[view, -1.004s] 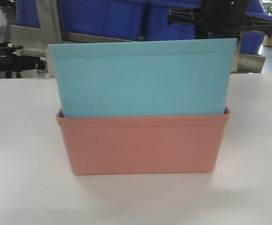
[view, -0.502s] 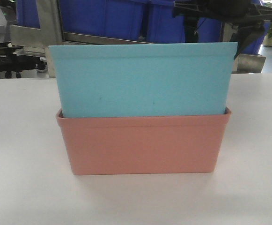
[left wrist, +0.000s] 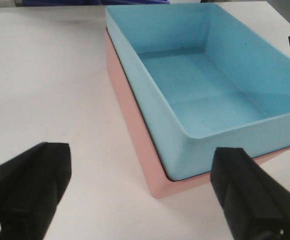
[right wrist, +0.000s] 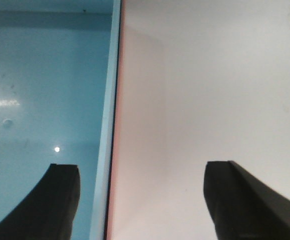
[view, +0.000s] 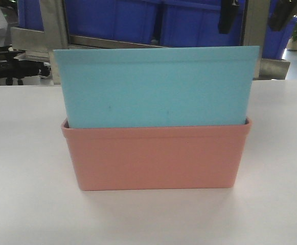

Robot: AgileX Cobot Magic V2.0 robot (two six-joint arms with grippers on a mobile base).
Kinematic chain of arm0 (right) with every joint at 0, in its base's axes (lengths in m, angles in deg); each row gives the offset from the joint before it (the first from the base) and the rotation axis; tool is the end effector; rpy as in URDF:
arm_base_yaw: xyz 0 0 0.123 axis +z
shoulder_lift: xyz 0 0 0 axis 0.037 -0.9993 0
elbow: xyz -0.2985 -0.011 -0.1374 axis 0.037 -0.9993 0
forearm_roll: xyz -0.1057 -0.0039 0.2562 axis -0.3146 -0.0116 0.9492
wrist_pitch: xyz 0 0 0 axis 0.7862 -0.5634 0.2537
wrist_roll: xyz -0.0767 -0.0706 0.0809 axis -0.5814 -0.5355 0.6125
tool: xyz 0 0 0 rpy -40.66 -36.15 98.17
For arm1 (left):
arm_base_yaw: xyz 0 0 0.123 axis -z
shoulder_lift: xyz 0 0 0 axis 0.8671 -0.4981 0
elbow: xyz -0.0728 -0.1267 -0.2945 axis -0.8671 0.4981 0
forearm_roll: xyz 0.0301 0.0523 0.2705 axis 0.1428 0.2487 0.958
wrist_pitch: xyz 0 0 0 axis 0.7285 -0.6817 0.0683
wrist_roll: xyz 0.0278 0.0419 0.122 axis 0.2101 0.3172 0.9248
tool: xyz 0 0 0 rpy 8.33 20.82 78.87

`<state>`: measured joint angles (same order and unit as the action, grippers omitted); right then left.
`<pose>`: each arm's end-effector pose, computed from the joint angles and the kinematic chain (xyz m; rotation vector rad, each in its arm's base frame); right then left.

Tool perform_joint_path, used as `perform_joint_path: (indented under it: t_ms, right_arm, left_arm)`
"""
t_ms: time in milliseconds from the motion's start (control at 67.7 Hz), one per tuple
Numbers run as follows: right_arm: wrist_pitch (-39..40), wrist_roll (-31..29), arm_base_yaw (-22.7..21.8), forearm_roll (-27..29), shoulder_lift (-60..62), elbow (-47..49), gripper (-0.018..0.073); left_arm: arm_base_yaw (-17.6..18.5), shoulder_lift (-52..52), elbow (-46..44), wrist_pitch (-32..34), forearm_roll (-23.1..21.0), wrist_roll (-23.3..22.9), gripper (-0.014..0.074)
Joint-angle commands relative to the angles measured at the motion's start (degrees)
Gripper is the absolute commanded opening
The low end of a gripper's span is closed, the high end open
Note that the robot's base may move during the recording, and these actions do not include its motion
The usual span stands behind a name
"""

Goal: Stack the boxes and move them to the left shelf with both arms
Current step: 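Lower both grippers onto opposite rims of the stacked bins and grasp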

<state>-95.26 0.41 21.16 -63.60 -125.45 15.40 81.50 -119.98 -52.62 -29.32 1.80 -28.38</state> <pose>0.3834 0.1446 0.3480 -0.0682 2.5513 0.0948 0.1859 -0.0898 0.3824 0.3352 2.0665 -0.4265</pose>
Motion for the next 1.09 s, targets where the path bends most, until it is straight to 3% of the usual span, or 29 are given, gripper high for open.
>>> perform_joint_path:
  t_ms: [0,517,1078]
  right_arm:
    - [1.0,-1.8,-0.1,-1.4,2.9,1.9,0.0571]
    - [6.5,-3.2,-0.1,3.7,-0.4,1.9,0.0571]
    - [5.4,-3.2,-0.1,4.9,-10.3,1.9,0.0571]
  left_arm:
    - [0.4,-5.8,-7.6,-1.7,-2.2,-0.3,0.0504]
    - [0.4,-40.0,-37.6,-15.6,-2.5,-5.3,0.0503]
    - [0.4,-55.0,-40.8,-17.1,-4.0,-8.0,0.0502]
